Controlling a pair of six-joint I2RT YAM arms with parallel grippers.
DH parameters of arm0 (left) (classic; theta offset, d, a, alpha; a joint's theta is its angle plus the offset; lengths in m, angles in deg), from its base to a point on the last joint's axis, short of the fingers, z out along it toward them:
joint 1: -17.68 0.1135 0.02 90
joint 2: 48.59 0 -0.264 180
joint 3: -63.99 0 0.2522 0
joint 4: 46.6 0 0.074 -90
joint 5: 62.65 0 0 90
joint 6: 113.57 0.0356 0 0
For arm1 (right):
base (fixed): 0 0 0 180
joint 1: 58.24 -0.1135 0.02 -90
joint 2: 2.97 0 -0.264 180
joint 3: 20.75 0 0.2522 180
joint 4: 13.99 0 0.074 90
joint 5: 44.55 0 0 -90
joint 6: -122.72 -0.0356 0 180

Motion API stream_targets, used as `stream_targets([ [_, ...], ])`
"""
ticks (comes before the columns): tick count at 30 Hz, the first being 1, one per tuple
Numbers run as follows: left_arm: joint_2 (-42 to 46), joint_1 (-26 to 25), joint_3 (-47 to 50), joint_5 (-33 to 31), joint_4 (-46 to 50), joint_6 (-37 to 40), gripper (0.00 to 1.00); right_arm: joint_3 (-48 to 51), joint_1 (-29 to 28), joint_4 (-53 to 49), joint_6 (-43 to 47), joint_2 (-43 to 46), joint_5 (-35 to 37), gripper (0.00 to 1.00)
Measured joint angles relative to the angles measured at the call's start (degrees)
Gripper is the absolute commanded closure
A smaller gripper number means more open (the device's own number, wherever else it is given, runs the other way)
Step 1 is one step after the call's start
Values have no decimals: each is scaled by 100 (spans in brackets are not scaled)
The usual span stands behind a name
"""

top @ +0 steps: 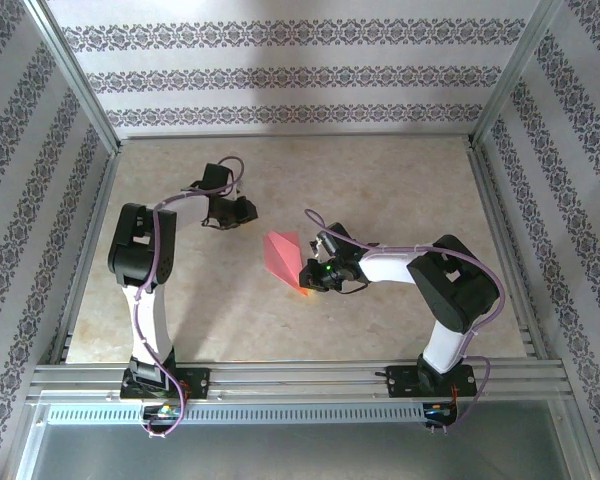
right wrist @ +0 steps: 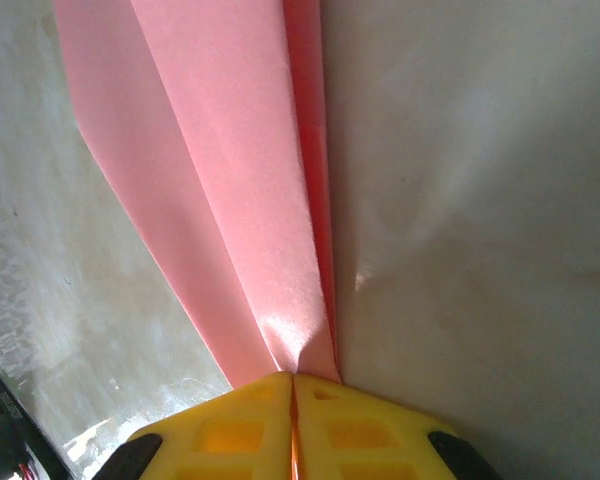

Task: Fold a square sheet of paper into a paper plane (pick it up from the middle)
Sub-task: Fourth fold the wing at the center of the table.

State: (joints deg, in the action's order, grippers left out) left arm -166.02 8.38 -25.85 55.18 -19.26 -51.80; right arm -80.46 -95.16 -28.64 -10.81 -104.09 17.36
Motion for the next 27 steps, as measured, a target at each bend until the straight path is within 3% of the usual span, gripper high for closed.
stream_targets([
  [5, 533, -118, 544, 94, -68, -138, 77, -35, 2, -101, 221, 15, -13, 88],
  [9, 1191, -680, 1209, 341, -319, -520, 77, -109, 11, -321, 529, 15, -66, 87],
  [15, 1217, -1370, 1655, 645, -920, -1115, 78, -168, 87, -605, 807, 15, -205, 87],
  [27, 850, -1423, 1722, 415, -1021, -1329, 82, -144, 199, -702, 973, 50, -367, 86],
])
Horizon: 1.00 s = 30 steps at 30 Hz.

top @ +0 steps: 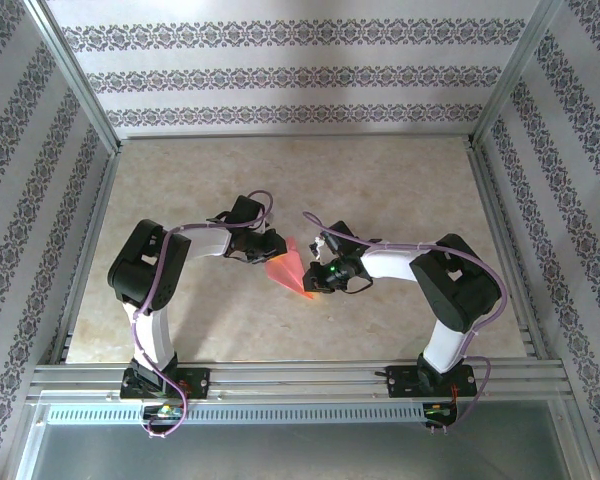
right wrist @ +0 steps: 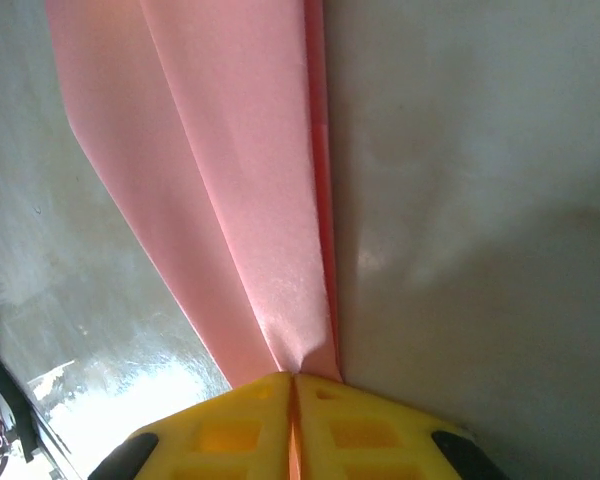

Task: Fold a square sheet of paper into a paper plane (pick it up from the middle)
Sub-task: Fourth fold the wing at the center of the table.

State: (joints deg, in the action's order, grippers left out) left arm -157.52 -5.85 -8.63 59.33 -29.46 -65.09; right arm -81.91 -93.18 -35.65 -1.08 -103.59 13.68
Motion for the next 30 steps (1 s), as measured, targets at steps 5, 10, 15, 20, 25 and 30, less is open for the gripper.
stream_targets([
  [5, 0, -4, 52, -28, -63, -44, 83, 68, 101, -120, -17, 232, -48, 85],
  [10, 2, -4, 79, -33, -136, -59, 83, 52, 109, -83, -190, 861, -57, 84],
  [15, 2, -4, 111, -35, -216, -61, 83, -271, 103, 68, -330, 820, 22, 88],
  [20, 4, -2, 142, -39, -284, -66, 83, -708, 15, 87, -398, 188, 177, 92],
  [25, 22, -4, 179, -55, -339, -83, 83, -905, -48, 85, -503, -378, 262, 92],
  [30, 22, -4, 190, -72, -350, -87, 84, -1051, -59, 87, -546, -730, 289, 93],
])
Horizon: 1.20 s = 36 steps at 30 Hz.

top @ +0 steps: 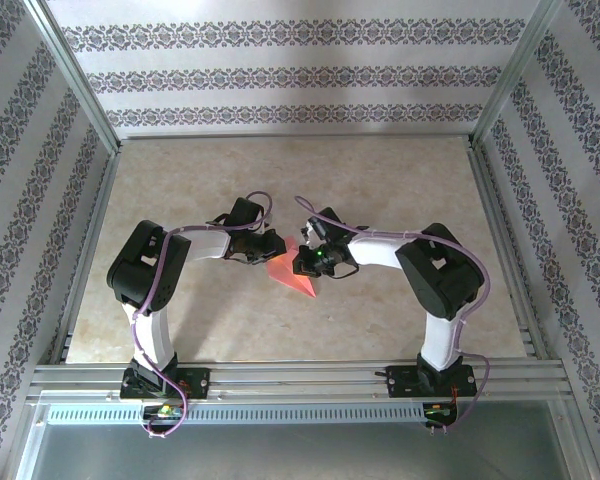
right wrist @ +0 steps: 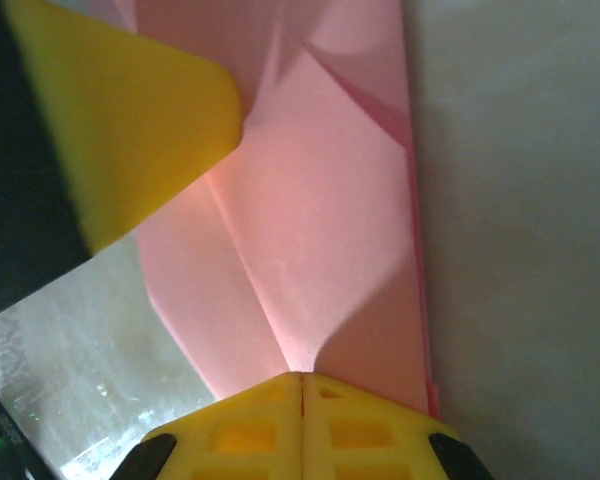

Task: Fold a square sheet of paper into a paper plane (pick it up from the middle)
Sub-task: Fourth fold the wing at the center of the table.

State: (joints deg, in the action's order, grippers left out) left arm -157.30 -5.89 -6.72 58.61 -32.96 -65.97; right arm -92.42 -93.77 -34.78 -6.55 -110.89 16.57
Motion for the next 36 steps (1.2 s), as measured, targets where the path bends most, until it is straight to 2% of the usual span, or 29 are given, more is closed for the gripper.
stream_targets([
  [11, 2, -7, -7, -114, 31, -15, 86, 155, 2, 219, 0, 31, -52, 93],
  [36, -11, -35, -109, -199, 221, -13, 86, 1545, -63, -81, 20, 1226, -208, 92],
])
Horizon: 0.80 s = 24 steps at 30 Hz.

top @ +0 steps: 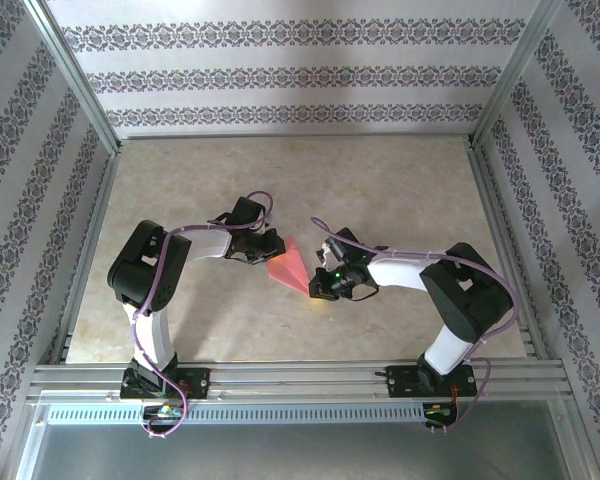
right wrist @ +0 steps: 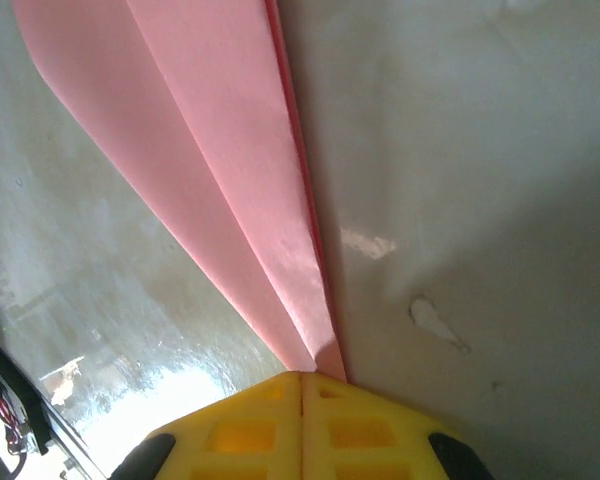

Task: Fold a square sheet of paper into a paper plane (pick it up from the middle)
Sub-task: Fourth fold the wing at the center of the table.

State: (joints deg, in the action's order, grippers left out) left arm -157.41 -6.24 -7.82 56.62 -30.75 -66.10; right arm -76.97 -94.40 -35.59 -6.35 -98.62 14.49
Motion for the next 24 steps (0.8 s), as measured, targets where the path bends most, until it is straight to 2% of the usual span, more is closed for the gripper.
stream_targets([
  [7, -2, 0, -33, 28, 24, 7, 83, 251, 35, -63, -4, 291, 7, 91],
  [14, 39, 2, -363, 79, 337, 37, 72, 98, 118, -7, 17, 981, 380, 72],
  [19, 632, 15, -337, 101, 387, -149, 56, -192, 306, 166, 122, 1117, 745, 63],
  [24, 1513, 157, 354, 35, 22, -664, 48, -417, 457, 321, 326, 800, 761, 56],
])
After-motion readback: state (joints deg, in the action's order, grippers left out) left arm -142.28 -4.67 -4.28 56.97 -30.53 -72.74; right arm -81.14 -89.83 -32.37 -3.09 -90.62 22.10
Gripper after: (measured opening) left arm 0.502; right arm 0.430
